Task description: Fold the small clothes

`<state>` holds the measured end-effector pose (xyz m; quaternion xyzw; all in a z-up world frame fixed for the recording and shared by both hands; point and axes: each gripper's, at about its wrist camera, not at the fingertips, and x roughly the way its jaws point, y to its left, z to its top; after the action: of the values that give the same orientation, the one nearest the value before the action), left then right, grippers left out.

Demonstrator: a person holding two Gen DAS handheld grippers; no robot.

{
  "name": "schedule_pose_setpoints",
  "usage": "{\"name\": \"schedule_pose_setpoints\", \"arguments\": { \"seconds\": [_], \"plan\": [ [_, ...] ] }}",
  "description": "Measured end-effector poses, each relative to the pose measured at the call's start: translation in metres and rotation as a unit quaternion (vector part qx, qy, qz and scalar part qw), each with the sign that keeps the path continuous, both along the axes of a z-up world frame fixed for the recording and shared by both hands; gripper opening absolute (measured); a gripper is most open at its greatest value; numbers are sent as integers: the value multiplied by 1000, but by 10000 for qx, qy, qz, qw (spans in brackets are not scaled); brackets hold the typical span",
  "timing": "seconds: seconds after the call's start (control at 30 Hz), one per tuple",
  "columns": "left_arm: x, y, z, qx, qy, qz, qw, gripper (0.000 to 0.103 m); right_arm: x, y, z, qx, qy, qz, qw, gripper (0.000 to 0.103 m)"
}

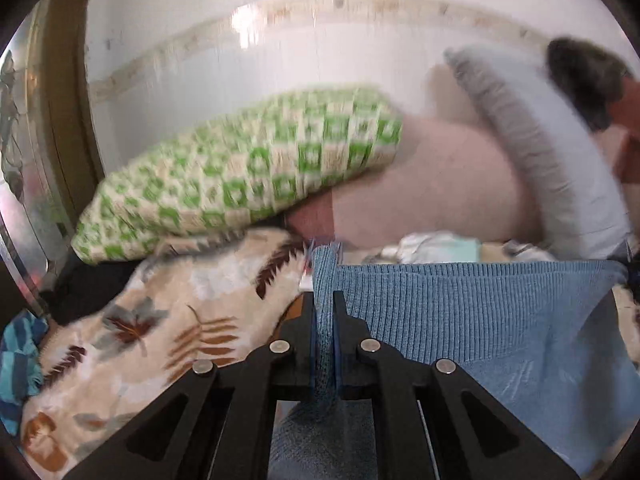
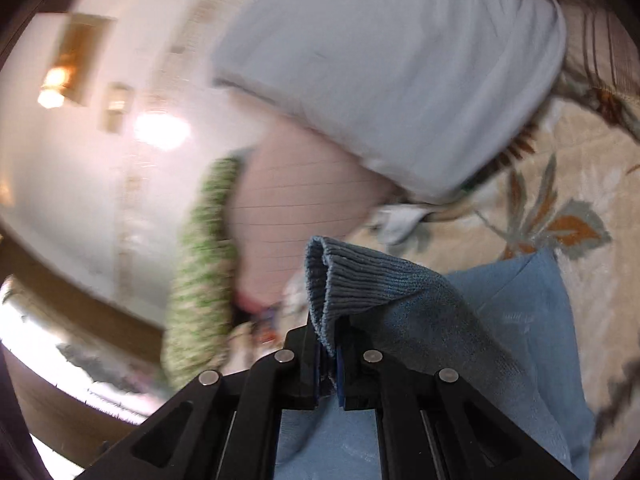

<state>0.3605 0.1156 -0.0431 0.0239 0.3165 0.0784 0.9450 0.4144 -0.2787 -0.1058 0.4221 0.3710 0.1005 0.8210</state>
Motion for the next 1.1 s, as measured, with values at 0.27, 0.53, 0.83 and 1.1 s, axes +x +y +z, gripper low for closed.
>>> {"name": "schedule_pose_setpoints", "arguments": {
  "seconds": [0.27,0.53,0.83,1.1],
  "plan": [
    [9,17,-59,160,387,710,9966,39,19,0,-69,-433,511,-90,9977,75],
    [-83,38,-7,226,-623,860,9941,67,-18,21,-22,-462,232,880,9948,81],
    [-121,42,-73,-1210,480,574,9898,67,-6,181,0,-1120,100,3141,9427,80],
    [-122,47,-105,-1523,1180,1061,9755,67,56,371,-11,-1467,1228,4148,8896,80]
  ]
}}
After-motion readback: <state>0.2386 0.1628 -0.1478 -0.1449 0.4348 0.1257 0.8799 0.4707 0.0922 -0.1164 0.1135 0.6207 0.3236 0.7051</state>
